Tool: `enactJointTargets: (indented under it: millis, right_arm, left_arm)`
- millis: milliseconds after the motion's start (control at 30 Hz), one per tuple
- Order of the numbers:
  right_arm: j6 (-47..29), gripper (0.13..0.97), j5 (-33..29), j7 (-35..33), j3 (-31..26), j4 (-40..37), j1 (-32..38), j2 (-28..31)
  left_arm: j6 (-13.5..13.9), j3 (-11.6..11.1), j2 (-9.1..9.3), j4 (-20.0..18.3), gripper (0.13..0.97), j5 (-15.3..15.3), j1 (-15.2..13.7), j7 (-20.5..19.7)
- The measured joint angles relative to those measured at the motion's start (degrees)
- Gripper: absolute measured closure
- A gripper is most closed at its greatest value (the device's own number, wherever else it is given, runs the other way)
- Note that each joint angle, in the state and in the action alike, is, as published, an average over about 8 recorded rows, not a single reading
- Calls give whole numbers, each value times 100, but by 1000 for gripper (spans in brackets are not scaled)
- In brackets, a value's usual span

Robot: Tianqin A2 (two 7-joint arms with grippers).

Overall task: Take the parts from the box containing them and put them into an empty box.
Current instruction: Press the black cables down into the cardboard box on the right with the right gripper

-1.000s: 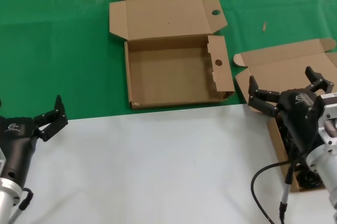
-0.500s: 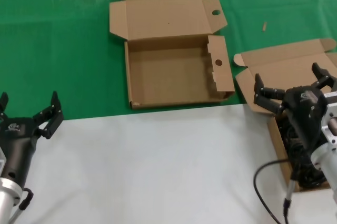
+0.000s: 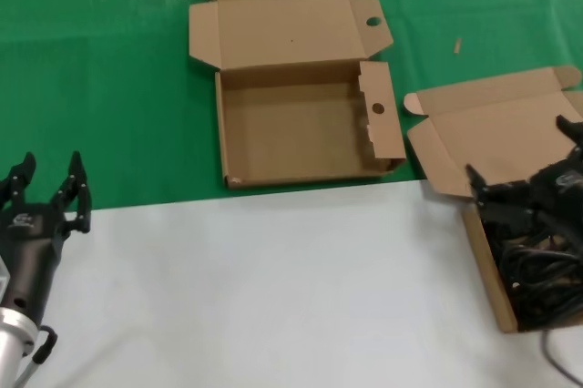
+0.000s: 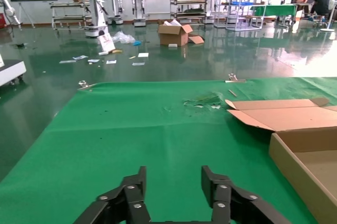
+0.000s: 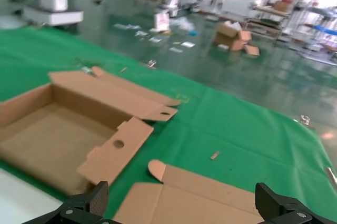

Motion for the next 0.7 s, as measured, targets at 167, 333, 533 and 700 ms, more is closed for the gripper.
enactJointTargets:
  millis: [167,333,533,700]
  right_arm:
    - [-487,129,-94,659,75,323,-324,1145]
    - [-1439,129,96,678,392,488,-658,2136]
    - [-2791,129,350,-4,496,281,-469,2953]
    - [-3929,129,222,-602,73,3,341,3312]
  left_arm:
    - [0,0,0,0,707,1,0,1]
    - [0,0,0,0,797,1,0,2]
    - [0,0,0,0,882,1,0,2]
    - [0,0,0,0,910,1,0,2]
